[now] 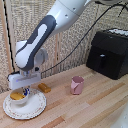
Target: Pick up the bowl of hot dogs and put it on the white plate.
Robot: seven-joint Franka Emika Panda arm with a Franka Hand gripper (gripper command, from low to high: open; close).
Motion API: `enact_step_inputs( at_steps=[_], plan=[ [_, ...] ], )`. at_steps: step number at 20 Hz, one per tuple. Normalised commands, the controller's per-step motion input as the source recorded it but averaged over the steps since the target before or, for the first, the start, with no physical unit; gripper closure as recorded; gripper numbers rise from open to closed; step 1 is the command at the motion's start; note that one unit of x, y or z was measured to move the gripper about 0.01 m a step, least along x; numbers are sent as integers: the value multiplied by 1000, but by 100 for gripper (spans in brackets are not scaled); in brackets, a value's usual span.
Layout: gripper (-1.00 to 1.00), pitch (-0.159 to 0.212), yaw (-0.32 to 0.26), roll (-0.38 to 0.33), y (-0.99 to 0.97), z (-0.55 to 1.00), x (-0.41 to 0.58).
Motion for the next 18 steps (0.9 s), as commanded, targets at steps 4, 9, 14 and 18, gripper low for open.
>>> enact_step_inputs(
  at_steps=[4,9,14,18],
  plan=[
    [-100,19,0,-25,-36,-94,-24],
    [-100,1,0,0,0,-8,0],
    [-100,46,-7,35,-121,418,33],
    [-100,23,-26,45,-47,735,148]
  ],
)
